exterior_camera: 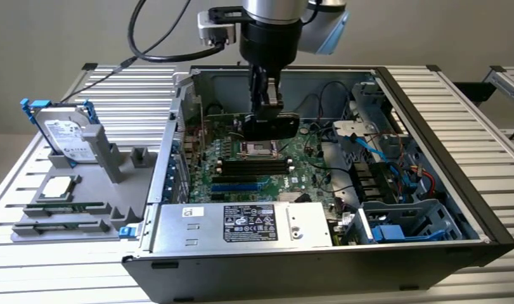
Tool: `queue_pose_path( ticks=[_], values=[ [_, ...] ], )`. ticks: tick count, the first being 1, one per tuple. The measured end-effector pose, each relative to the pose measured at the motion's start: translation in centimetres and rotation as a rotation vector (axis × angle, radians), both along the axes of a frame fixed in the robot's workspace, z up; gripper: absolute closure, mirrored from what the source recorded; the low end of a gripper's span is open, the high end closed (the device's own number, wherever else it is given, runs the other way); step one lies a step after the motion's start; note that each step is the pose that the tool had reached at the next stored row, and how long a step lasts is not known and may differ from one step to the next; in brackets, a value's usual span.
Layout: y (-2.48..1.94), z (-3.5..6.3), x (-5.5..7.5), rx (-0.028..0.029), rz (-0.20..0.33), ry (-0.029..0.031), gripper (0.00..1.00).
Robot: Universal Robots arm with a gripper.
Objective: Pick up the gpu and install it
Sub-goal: 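Insert the gpu into the slot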
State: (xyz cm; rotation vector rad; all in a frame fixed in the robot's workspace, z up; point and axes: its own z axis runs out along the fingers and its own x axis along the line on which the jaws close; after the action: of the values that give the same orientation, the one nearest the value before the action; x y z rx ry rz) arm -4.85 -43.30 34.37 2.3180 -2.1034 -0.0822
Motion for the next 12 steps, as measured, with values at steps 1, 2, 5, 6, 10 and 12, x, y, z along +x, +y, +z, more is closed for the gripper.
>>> queue_pose_path(
  ticks=[1,2,5,6,10,12],
  values=[
    [0.04,-0.11,-0.2,-0.0009,0.0,-0.0039,0.73],
    [0.05,-0.21,-0.4,-0.0023,-0.001,-0.0074,0.73],
    [0.05,-0.48,-1.1,-0.0067,-0.001,-0.014,0.73],
    [0.05,-0.58,-1.3,-0.0086,-0.001,-0.016,0.73],
    [0.05,-0.99,-1.7,-0.0143,-0.021,-0.0247,0.73],
    [0.05,-1.2,-1.8,-0.0166,-0.035,-0.0286,0.73]
  ],
)
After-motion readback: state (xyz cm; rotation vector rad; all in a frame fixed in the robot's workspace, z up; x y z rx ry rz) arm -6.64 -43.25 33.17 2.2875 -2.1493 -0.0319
